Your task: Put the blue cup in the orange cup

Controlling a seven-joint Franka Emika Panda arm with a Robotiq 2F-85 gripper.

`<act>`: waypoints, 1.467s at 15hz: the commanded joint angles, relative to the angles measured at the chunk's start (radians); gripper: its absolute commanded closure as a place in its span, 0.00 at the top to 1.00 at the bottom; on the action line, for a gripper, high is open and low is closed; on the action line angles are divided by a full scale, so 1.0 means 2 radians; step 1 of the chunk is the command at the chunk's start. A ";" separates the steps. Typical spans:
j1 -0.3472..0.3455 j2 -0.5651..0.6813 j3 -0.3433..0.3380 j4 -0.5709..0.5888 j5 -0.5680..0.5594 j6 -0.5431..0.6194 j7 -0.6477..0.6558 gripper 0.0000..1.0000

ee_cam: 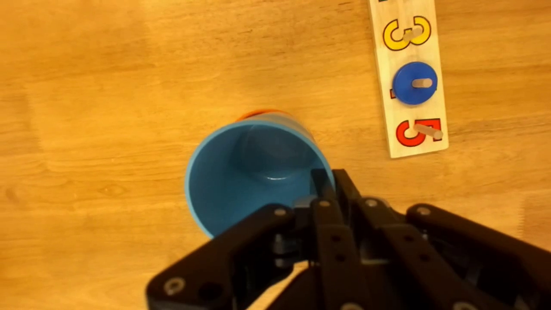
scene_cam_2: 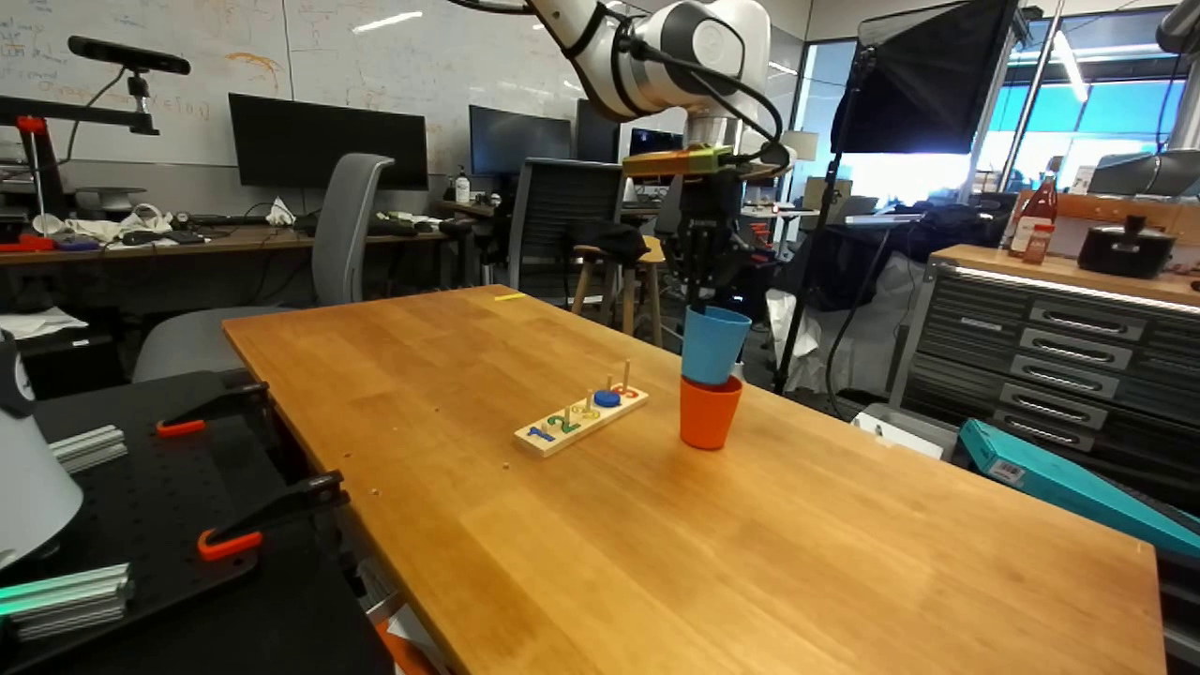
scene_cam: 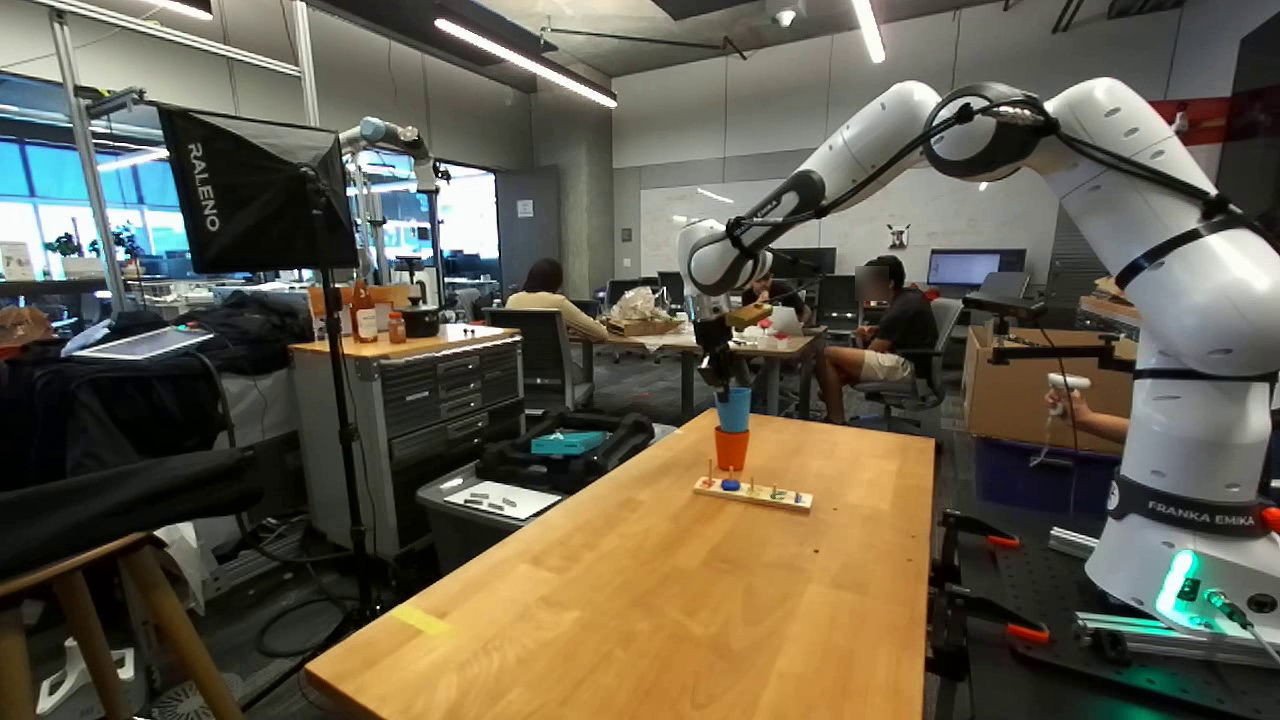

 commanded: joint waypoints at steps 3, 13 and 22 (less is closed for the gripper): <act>0.001 0.018 -0.002 0.026 -0.001 -0.003 0.018 0.48; 0.010 -0.024 0.034 0.024 0.015 -0.068 -0.024 1.00; 0.047 -0.102 0.076 0.010 0.024 -0.116 -0.071 1.00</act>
